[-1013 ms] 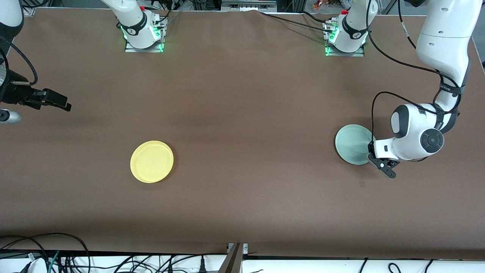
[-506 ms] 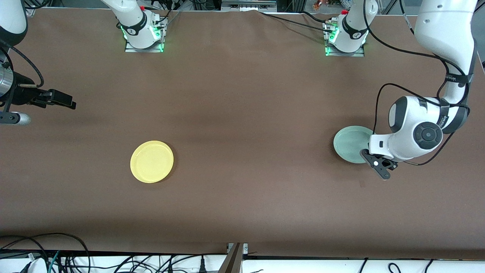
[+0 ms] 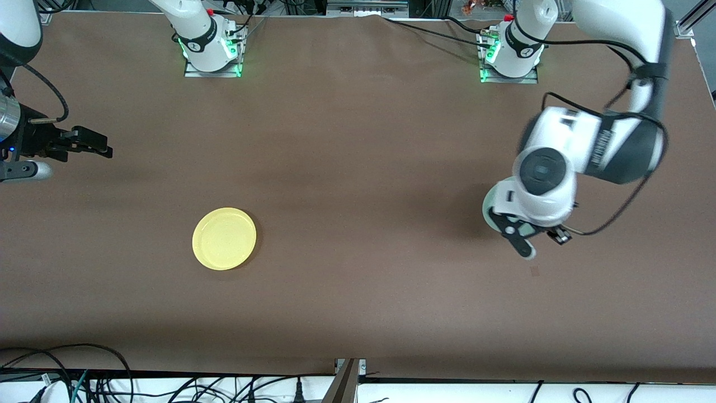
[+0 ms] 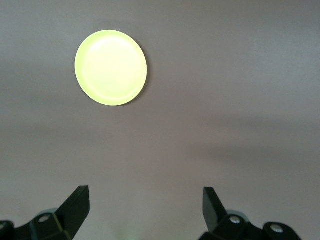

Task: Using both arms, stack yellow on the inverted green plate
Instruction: 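Lift and tilt the green plate on edge with the left gripper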

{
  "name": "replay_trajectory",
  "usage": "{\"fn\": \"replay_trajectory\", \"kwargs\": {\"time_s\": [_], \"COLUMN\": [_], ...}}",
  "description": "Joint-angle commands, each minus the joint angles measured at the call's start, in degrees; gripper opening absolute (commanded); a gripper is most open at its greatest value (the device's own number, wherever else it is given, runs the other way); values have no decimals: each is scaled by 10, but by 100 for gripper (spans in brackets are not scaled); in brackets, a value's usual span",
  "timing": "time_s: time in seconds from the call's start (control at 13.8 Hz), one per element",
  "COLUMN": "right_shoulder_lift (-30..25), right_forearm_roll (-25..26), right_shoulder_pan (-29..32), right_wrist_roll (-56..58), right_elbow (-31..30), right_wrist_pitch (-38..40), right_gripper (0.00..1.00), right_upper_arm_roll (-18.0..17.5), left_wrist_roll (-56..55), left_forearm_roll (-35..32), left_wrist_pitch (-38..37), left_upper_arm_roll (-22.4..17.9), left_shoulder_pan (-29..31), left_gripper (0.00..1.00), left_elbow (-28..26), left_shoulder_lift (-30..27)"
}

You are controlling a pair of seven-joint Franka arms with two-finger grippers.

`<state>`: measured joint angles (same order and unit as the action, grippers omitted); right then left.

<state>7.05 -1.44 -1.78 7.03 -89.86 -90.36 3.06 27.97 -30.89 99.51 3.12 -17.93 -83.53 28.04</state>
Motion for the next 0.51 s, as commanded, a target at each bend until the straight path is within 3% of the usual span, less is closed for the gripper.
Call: {"fn": "replay_trajectory", "kwargs": {"time_s": [0.0,0.43], "right_shoulder_lift": [-8,-17], "right_forearm_roll": [21,21], "right_shoulder_pan": [-14,-15], "right_wrist_roll": [2,3], "right_elbow": [2,-3], "right_wrist_pitch": [6,12], "right_gripper": [100,100], "right_upper_arm_roll": [-5,-4], "left_wrist_roll": [-141,-465], "left_forearm_roll": [-99,-240], "left_wrist_pitch": [-68,-170], "left_upper_arm_roll": [-11,-15], "left_shoulder_pan": [-107,-281], "left_gripper": [0,0], "left_elbow": [21,25], "left_shoulder_lift": [23,113]}}
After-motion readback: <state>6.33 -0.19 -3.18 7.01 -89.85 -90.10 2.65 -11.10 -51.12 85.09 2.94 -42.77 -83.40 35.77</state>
